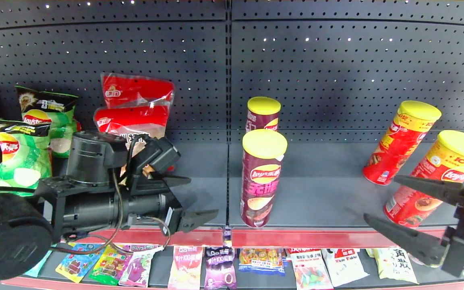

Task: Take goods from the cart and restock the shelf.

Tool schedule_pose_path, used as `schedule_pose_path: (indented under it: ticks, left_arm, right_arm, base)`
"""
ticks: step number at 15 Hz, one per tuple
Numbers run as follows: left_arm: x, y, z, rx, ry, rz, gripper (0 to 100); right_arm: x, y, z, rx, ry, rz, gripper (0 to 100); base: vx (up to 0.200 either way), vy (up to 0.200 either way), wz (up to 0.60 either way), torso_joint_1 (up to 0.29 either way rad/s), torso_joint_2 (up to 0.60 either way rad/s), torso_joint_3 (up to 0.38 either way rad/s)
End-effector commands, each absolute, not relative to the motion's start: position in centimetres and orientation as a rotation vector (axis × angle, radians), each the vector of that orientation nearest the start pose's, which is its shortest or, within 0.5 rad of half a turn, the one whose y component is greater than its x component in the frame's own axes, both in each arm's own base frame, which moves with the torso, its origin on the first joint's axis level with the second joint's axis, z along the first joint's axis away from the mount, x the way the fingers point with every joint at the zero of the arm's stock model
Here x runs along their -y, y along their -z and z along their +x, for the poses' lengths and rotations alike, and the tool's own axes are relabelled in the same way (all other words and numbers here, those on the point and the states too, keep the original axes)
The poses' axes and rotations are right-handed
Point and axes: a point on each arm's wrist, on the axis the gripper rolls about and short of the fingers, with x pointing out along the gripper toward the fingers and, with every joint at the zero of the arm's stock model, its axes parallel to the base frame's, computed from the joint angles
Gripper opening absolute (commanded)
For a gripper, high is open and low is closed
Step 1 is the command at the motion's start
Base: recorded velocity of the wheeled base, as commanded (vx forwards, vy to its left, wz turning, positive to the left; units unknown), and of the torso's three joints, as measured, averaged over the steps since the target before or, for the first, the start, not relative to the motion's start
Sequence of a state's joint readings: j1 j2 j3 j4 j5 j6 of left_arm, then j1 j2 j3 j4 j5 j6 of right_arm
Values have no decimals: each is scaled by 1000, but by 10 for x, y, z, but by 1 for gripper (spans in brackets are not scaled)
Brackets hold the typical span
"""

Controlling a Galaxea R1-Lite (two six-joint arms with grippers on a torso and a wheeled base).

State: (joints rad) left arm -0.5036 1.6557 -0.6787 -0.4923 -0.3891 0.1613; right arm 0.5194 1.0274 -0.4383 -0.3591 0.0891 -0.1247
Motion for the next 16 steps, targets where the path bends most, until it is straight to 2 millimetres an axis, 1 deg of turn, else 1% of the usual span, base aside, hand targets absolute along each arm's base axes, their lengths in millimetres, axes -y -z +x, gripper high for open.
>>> schedule_pose_path:
  ticks: [1,2,4,6,8,11,12,14,16]
  left_arm:
    - [153,-135,250,-474,929,182,100]
    - [159,-131,253,-487,942,185,100]
    - [168,-127,261,-490,953,190,100]
    - [171,-124,267,-496,931,195,100]
    - [171,-122,268,-502,921,198,100]
    - [172,-119,270,-510,909,203,100]
    - [176,-120,276,-506,878,214,100]
    - [180,-120,282,-500,880,212,100]
    - [184,-117,281,-506,889,216,100]
  right_arm:
    - [-44,-196,73,-64,-606,-143,100]
    - [-39,-196,65,-33,-592,-136,100]
    - [-31,-197,58,-25,-550,-117,100]
    - [-27,-199,51,-33,-533,-97,100]
    - [-24,-200,46,-38,-530,-89,100]
    - [-23,-200,44,-38,-530,-84,100]
    - [-23,-200,44,-40,-526,-85,100]
    - [-22,-199,44,-43,-514,-85,100]
    - [-22,-200,44,-41,-507,-84,100]
  base:
    - [0,0,0,0,0,0]
    - [0,0,0,0,0,0]
    - [0,0,0,0,0,0]
    - [0,0,0,0,0,0]
    - [0,0,0,0,0,0]
    - [0,0,0,0,0,0]
    - [0,0,0,0,0,0]
    - [0,0,0,0,0,0]
    - [0,0,0,0,0,0]
